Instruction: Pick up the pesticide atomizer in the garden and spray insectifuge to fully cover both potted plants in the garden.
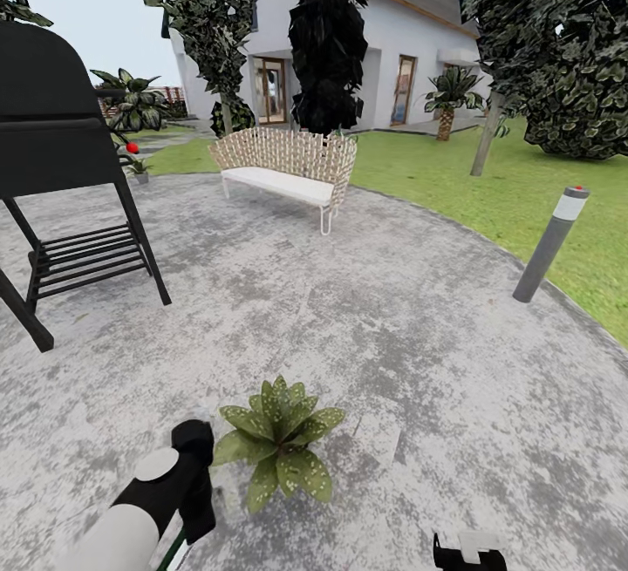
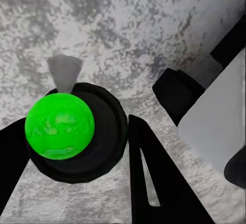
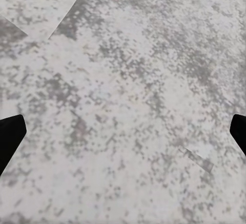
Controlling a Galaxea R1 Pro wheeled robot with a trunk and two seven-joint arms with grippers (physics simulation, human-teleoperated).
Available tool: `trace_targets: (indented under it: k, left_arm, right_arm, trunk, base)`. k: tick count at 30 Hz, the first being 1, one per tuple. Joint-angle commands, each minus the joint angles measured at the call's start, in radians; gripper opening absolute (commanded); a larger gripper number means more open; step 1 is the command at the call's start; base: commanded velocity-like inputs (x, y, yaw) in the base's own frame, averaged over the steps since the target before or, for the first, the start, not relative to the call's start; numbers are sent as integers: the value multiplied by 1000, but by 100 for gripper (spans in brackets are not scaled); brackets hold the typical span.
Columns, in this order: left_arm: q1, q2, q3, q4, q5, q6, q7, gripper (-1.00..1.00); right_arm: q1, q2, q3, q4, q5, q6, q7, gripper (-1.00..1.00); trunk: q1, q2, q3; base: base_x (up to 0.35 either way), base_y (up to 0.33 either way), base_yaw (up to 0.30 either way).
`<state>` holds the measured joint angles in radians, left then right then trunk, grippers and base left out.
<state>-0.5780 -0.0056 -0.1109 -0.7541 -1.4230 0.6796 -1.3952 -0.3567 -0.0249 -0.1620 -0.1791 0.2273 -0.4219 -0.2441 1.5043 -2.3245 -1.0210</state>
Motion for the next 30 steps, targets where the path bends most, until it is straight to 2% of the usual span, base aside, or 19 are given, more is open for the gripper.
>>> trace_targets:
  k: [1,4,6,7,8,11,12,14,20,25,30]
  left_arm:
    - [-3,-14,0,-8,-5,12,-8,-100]
    - [-12,-71,-1,-16,-11,11,-9,-100]
    - [-13,-75,-2,-16,-13,11,-9,-100]
    - [-13,-67,0,-15,-15,10,-8,-100]
    - [-11,-48,2,-10,-15,10,-8,-100]
    - [-3,28,3,-3,-5,9,-8,-100]
    - [0,42,3,-3,-4,9,-8,-100]
    - [-2,52,6,-5,-4,10,-8,-100]
    - [-17,47,5,-18,-5,13,-10,-100]
    - [-17,38,2,-20,-11,11,-12,-100]
    - [-110,29,0,-20,-11,12,-27,-100]
  right_arm:
    - [-1,0,-7,1,11,-3,-3,100]
    - [-1,0,-7,1,11,-3,-3,100]
    - [-1,0,-7,1,11,-3,-3,100]
    - [-1,0,-7,1,11,-3,-3,100]
    - [-1,0,-7,1,11,-3,-3,100]
    - [-1,0,-7,1,11,-3,-3,100]
    - [-1,0,-7,1,11,-3,-3,100]
    - [-1,0,-7,1,11,-3,-3,100]
    - [-1,2,-7,1,9,-3,-3,100]
    - [-1,2,-7,1,9,-3,-3,100]
    - [-1,2,-7,1,10,-3,-2,100]
  trunk:
    - [0,0,-1]
    - [0,0,-1]
    - [0,0,-1]
    - [0,0,-1]
    - [0,0,-1]
    - [0,0,-1]
    - [0,0,-1]
    - [0,0,-1]
    - [0,0,-1]
    - [0,0,-1]
    - [0,0,-1]
  base:
    - [0,0,0]
    - [0,0,0]
    - [0,0,0]
    - [0,0,0]
    - [0,0,0]
    - [0,0,0]
    - [0,0,0]
    - [0,0,0]
    - [111,166,-15]
    - [9,126,-271]
    - [0,3,-97]
